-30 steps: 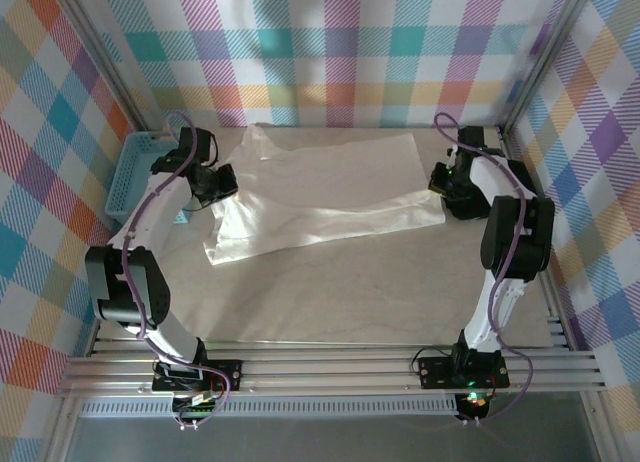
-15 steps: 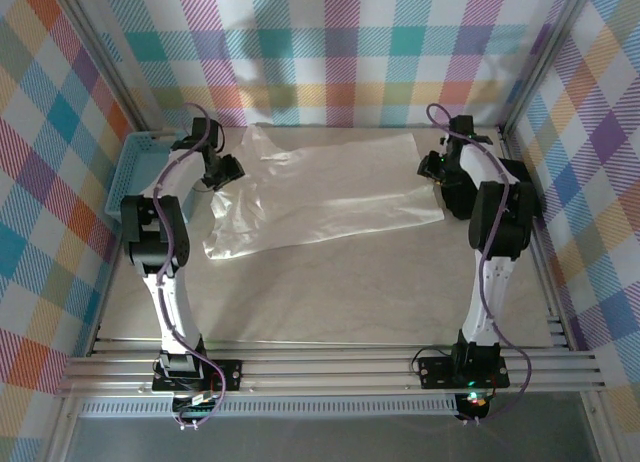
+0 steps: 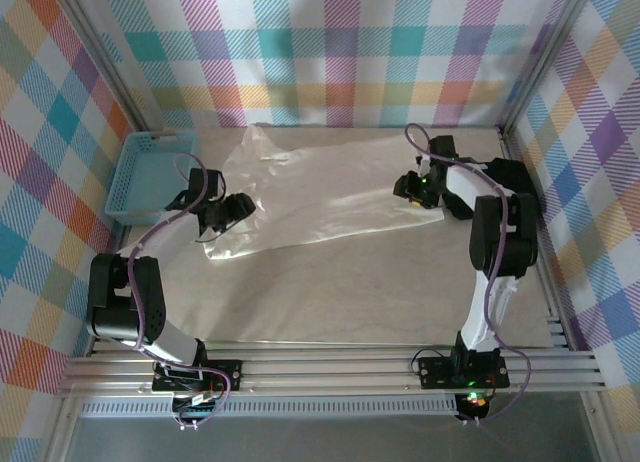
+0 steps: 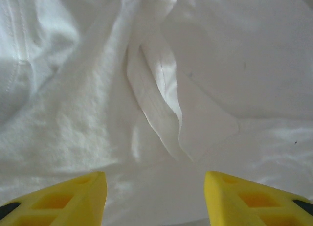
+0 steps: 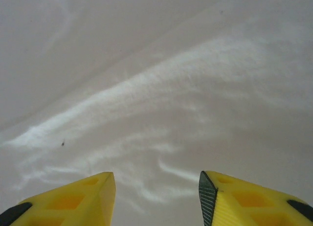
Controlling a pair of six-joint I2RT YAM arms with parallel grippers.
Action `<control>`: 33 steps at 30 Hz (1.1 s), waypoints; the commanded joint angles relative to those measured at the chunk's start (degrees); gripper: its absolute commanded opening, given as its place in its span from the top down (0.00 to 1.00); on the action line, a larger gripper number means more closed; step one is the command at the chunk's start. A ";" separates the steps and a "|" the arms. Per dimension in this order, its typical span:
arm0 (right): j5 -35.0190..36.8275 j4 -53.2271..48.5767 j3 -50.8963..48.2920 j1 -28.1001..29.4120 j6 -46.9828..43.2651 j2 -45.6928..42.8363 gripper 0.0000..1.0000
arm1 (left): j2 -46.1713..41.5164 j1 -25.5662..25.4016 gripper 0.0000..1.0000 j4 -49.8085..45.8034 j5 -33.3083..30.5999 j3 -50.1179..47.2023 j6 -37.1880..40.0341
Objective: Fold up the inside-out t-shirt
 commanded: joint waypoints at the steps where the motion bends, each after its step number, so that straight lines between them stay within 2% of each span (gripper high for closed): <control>1: -1.17 1.45 4.89 -0.21 0.39 3.77 0.53 | -2.41 -1.63 0.45 2.91 0.34 -1.59 0.17; 4: -1.09 0.01 7.17 -0.15 0.23 5.34 0.56 | -0.26 -2.16 0.45 4.86 0.27 -3.25 -1.12; 7: 1.01 1.87 2.25 -0.05 0.74 2.41 0.55 | 2.15 -2.16 0.45 6.89 -2.00 -4.69 -0.97; 11: 7.65 -4.13 0.29 -0.50 0.76 2.49 0.54 | 4.33 -2.20 0.45 5.84 -5.60 -5.02 -0.07; 16: 12.06 -11.41 -0.67 -1.52 -0.80 3.29 0.56 | 3.35 -2.17 0.45 5.12 -7.89 -9.63 -0.48; 22: 14.08 -14.49 -11.75 -1.55 -0.01 -4.15 0.57 | -3.57 -2.78 0.45 7.53 -3.21 -23.04 -6.33; 25: 13.71 -12.46 -20.66 -1.62 2.27 -11.22 0.58 | -11.21 -4.96 0.45 5.36 -3.12 -29.57 -9.77; 28: 17.01 -10.47 -26.66 -0.81 3.23 -19.45 0.59 | -19.93 -6.19 0.44 0.73 -3.29 -31.54 -11.37; 30: 16.34 -4.75 -29.12 3.74 -0.29 -27.32 0.59 | -24.80 -6.20 0.43 -3.25 -2.70 -28.81 -10.07; 33: 10.33 7.09 -30.38 16.11 -9.26 -32.69 0.54 | -24.82 -6.04 0.40 -4.04 -2.31 -23.22 -7.20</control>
